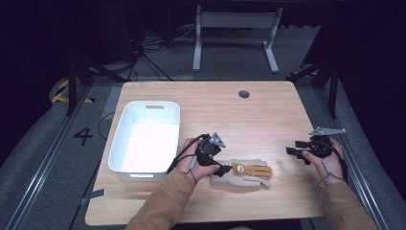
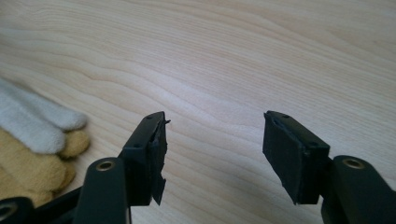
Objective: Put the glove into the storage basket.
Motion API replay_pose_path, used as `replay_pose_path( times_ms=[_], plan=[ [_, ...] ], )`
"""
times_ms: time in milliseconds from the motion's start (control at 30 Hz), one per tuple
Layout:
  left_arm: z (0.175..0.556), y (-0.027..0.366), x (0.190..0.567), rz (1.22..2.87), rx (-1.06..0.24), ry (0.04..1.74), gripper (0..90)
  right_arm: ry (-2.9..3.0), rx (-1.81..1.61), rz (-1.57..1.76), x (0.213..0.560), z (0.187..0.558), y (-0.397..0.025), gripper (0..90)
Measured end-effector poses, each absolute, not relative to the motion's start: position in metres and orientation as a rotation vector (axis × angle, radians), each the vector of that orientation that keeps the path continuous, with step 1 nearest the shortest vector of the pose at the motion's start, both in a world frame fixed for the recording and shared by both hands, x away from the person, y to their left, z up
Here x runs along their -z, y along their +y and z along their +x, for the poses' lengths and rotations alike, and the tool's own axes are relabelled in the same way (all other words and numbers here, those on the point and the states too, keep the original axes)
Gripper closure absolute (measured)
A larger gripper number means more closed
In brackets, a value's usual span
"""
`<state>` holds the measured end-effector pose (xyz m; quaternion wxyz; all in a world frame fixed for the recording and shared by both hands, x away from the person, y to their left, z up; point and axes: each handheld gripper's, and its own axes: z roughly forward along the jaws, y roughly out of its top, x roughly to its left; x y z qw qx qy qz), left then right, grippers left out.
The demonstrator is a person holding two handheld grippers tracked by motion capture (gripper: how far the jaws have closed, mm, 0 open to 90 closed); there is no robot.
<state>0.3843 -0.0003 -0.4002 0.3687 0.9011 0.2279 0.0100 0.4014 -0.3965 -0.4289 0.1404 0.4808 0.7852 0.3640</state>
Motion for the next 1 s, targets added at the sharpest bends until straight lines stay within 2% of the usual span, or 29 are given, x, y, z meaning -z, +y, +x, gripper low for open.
replay_pose_path(
  times_ms=[267, 500, 1000],
  plan=[
    [0.383, -0.008, 0.400, 2.320, -0.052, 0.560, 22.8, 2.291, -1.058, 1.381, 0.431, 0.402, -0.396, 38.8],
    [0.382, -0.010, 0.405, 2.273, -0.070, 0.527, 18.5, 2.304, -1.071, 1.372, 0.431, 0.403, -0.395, 37.0],
    [0.383, -0.018, 0.426, 2.350, -0.024, 0.351, 17.4, 2.370, -1.078, 1.329, 0.431, 0.403, -0.392, 34.9]
  ],
)
